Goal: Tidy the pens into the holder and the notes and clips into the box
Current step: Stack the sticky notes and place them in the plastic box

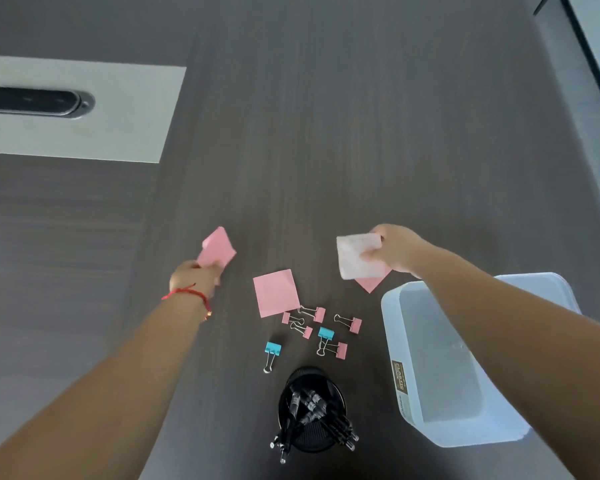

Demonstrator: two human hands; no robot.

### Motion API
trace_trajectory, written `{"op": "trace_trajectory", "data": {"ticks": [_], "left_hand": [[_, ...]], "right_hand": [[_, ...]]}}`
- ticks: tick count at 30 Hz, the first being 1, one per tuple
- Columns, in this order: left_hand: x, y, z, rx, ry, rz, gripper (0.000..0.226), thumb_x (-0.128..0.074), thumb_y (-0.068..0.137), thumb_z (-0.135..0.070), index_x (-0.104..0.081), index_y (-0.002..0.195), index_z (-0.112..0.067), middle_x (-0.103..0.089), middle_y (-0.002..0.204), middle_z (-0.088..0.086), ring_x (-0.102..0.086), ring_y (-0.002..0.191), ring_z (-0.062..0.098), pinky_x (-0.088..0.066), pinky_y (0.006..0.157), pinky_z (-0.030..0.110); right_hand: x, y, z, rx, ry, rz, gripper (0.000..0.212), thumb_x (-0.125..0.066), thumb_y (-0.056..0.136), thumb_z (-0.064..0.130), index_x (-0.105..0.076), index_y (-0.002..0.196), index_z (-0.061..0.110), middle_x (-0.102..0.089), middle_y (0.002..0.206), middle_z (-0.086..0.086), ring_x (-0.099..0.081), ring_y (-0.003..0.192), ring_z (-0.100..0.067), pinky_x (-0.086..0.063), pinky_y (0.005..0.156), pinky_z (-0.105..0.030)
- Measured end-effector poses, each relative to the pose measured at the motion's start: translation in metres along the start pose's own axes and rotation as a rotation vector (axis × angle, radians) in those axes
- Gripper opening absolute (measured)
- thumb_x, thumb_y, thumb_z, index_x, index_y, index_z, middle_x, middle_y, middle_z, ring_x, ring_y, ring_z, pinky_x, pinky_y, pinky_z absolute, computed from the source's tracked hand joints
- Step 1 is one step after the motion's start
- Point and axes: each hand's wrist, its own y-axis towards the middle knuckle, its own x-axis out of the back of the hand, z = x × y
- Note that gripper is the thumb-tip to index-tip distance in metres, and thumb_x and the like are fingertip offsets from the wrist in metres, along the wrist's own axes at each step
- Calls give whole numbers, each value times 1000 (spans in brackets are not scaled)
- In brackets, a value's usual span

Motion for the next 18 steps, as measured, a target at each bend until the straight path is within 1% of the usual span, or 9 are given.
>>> {"op": "trace_trajectory", "data": {"ticks": [2, 3, 4, 6, 9, 10, 12, 16, 18], "left_hand": [[-10, -13, 6, 27, -125, 215, 19, -59, 83, -2, -55, 99, -11, -67, 63, 12, -51, 36, 11, -43, 40, 16], [-19, -21, 10, 40, -102, 302, 21, -57, 86, 3, -53, 101, -10, -66, 62, 9, -51, 33, 7, -43, 37, 14], [-28, -28, 12, 35, -49, 362, 21, -58, 87, 3, -50, 100, -10, -64, 67, 9, -53, 33, 5, -44, 36, 14], [-49, -39, 22, 20, 57, 433, 24, -64, 84, 1, -47, 97, -11, -62, 81, 13, -59, 46, 14, -48, 41, 19], [-76, -46, 34, -95, 226, 311, 32, -72, 76, -9, -47, 94, -16, -63, 102, 15, -66, 75, 32, -56, 66, 36], [-80, -48, 34, -140, 310, 238, 34, -72, 76, -12, -48, 100, -15, -63, 106, 13, -65, 85, 33, -54, 73, 35], [-86, -52, 34, -169, 407, 133, 39, -66, 80, -14, -47, 113, -10, -62, 112, 11, -61, 98, 32, -43, 77, 29], [-89, -57, 30, -181, 453, 7, 42, -62, 83, -16, -47, 120, -5, -62, 119, 16, -59, 110, 35, -46, 85, 36], [-87, -53, 29, -163, 455, -52, 40, -61, 83, -14, -46, 119, -4, -62, 120, 18, -58, 112, 37, -48, 88, 40]], "right_hand": [[-2, 8, -6, -9, -196, 98, 34, -62, 88, 19, -61, 119, 5, -68, 116, -14, -52, 86, -23, -39, 68, -27], [-4, 10, -9, -6, -256, 128, 35, -63, 87, 19, -60, 119, 7, -67, 115, -12, -53, 87, -24, -40, 71, -27], [-6, 13, -12, -9, -287, 147, 37, -64, 86, 20, -58, 122, 10, -66, 112, -9, -54, 89, -25, -41, 72, -28], [-12, 18, -16, -26, -343, 124, 41, -64, 85, 19, -54, 124, 14, -61, 103, -5, -56, 89, -26, -44, 68, -29], [-21, 26, -20, -75, -404, 61, 39, -62, 82, 21, -53, 119, 17, -57, 94, 0, -57, 84, -25, -46, 66, -30], [-23, 27, -22, -88, -404, 30, 39, -63, 81, 21, -52, 118, 17, -57, 94, 0, -57, 84, -25, -46, 67, -31], [-27, 30, -25, -97, -396, -37, 45, -67, 79, 23, -48, 118, 14, -58, 99, -2, -55, 88, -26, -46, 70, -33], [-31, 34, -28, -92, -458, -133, 68, -75, 74, 34, -39, 128, 11, -49, 123, -9, -50, 114, -30, -46, 85, -42], [-32, 36, -28, -103, -452, -137, 58, -70, 78, 26, -40, 124, 8, -51, 123, -11, -52, 114, -31, -45, 84, -40]]}}
